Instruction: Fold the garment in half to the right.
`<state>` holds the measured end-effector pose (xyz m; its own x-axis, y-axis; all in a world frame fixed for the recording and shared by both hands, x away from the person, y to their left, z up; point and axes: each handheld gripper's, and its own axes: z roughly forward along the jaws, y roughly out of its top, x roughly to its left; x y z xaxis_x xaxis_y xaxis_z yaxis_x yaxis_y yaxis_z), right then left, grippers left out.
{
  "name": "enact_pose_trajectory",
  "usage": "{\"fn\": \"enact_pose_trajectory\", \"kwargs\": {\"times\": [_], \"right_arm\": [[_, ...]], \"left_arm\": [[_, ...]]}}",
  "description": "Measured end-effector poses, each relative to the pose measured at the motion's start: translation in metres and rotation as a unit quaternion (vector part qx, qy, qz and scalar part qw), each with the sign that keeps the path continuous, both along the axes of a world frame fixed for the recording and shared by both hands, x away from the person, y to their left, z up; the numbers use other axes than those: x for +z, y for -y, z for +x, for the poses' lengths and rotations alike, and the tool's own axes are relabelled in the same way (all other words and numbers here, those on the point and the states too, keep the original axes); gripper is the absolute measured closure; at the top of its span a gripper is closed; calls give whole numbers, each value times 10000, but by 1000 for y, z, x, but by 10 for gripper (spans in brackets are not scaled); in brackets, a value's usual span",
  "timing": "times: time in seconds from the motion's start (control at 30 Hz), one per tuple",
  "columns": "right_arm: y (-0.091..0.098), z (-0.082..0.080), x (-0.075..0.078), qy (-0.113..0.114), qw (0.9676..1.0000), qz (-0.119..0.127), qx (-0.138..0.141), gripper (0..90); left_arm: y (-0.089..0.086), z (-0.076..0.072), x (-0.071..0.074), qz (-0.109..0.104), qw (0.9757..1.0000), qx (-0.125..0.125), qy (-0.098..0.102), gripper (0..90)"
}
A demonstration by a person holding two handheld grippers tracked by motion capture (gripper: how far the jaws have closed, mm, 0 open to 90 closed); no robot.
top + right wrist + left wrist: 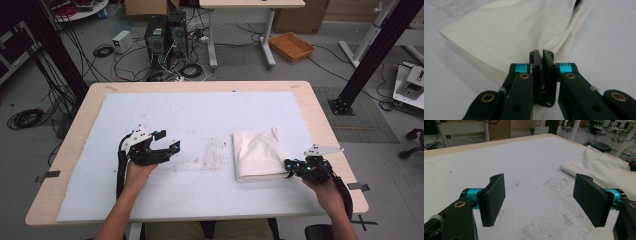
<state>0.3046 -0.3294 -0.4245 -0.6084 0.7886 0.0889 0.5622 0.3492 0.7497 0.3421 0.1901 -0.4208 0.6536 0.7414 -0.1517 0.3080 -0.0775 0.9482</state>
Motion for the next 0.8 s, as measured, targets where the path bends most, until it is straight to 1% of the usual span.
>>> {"fn": "enact_pose_trajectory", "kwargs": {"times": [0.1,0.17,0.2,0.27,0.3,0.33,0.37,0.4,0.43,0.47,0.53,0.57,0.6,0.63,0.67,0.7,0.73,0.77,0.8], "right_arm": [[4,-4,3,-34,9997,-185,-178,872],[4,-4,0,-233,9985,-406,-300,871],[5,-3,-2,-430,9979,-396,-288,870],[7,-3,-2,-600,9973,-327,-284,846],[8,-3,1,-724,9966,-283,-280,806],[9,-3,4,-682,9969,-258,-296,741],[9,-4,8,-517,9977,-217,-373,675],[10,-4,13,-323,9985,-148,-415,620],[9,-3,17,-57,9990,-92,-431,587],[8,-2,20,185,9988,-34,-457,592],[2,6,24,598,9971,-25,-476,599],[-2,13,25,707,9964,-55,-460,622],[-7,21,26,787,9958,-75,-456,621],[-11,30,28,811,9957,-24,-453,617],[-15,39,30,794,9958,122,-433,604],[-18,45,33,687,9962,155,-518,575],[-20,51,37,495,9967,140,-625,570],[-20,53,42,372,9964,173,-736,570],[-20,54,47,481,9953,246,-800,581]], "left_arm": [[-6,-2,-1,-52,10000,74,1,259],[-7,-3,-1,-51,9999,103,2,259],[-7,-3,-2,-41,9999,104,-4,259],[-8,-3,-2,-37,9999,118,-6,260],[-8,-3,-2,-25,9999,119,-8,259],[-8,-3,-2,-30,9999,121,-1,259],[-8,-3,-2,-34,9999,124,-6,259],[-7,-2,-2,-41,9999,128,-7,259],[-7,-2,-2,-19,9999,123,-14,259],[-7,-2,-3,-8,9999,121,-18,259],[-7,-2,-3,-7,9999,118,-11,259],[-7,-2,-3,-7,9999,120,-7,259],[-7,-2,-3,-33,9999,140,0,260],[-8,-2,-2,-30,9999,137,-7,259],[-8,-3,-2,-37,9999,146,-6,259],[-9,-3,-2,-51,9999,139,-7,259],[-9,-3,-2,-36,9999,132,-1,259],[-10,-3,-2,-42,9999,129,5,259],[-10,-3,-2,-47,9999,129,-9,259]]}}
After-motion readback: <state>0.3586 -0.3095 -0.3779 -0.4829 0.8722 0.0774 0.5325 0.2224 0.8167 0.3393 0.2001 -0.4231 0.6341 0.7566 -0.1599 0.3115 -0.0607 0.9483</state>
